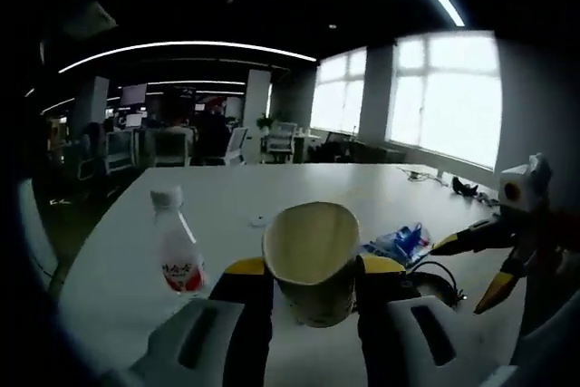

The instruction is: Arrange the tabletop items into an orderly group along one side of the table until the central work area is clear of visible clutter.

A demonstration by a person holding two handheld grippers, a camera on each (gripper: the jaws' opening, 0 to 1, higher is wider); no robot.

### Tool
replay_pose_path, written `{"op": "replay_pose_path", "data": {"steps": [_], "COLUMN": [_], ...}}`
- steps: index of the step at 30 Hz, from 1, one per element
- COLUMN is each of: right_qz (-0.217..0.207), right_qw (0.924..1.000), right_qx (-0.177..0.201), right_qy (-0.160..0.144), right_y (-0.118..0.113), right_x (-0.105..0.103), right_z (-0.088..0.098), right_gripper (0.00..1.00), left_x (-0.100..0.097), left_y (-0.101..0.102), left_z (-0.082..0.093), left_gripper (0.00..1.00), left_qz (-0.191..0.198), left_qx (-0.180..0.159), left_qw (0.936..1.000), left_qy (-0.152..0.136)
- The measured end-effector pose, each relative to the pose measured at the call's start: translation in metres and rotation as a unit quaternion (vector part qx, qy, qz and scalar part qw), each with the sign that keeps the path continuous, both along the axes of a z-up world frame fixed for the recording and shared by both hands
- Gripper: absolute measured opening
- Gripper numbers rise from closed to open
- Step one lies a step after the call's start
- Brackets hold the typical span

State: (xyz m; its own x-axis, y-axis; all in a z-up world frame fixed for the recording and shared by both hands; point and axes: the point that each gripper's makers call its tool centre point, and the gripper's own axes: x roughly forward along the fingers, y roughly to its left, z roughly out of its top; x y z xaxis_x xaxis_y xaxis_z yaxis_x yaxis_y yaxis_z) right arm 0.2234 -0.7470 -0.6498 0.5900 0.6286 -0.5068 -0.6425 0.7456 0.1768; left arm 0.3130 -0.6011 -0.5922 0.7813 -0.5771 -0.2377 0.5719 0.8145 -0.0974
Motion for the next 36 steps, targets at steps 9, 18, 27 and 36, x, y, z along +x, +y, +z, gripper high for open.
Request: {"op": "replay_pose_path", "data": {"steps": [9, 18, 27, 36], "right_qz": [-0.022, -0.048, -0.073, -0.085], "right_qw": [0.9996, 0.9986, 0.997, 0.9958], "right_qx": [-0.017, -0.021, -0.022, -0.028], "right_qy": [0.005, 0.01, 0.013, 0.019], "right_y": [-0.013, -0.032, -0.043, -0.046], "right_x": [-0.007, -0.012, -0.012, -0.01], "right_z": [-0.003, -0.003, -0.003, -0.007], "right_gripper": [1.0, 1.0, 1.0, 1.0], "left_x": [0.021, 0.04, 0.059, 0.068], "left_y": [0.004, 0.002, 0.012, 0.014], "left_z": [-0.016, -0.028, -0.053, -0.07], "left_gripper": [0.35, 0.35, 0.35, 0.35], "left_qz": [0.015, 0.022, 0.036, 0.036], "left_qx": [0.051, 0.062, 0.078, 0.092], "left_qw": [0.9984, 0.9976, 0.9962, 0.9951], "left_qy": [-0.02, -0.022, -0.011, -0.009]}}
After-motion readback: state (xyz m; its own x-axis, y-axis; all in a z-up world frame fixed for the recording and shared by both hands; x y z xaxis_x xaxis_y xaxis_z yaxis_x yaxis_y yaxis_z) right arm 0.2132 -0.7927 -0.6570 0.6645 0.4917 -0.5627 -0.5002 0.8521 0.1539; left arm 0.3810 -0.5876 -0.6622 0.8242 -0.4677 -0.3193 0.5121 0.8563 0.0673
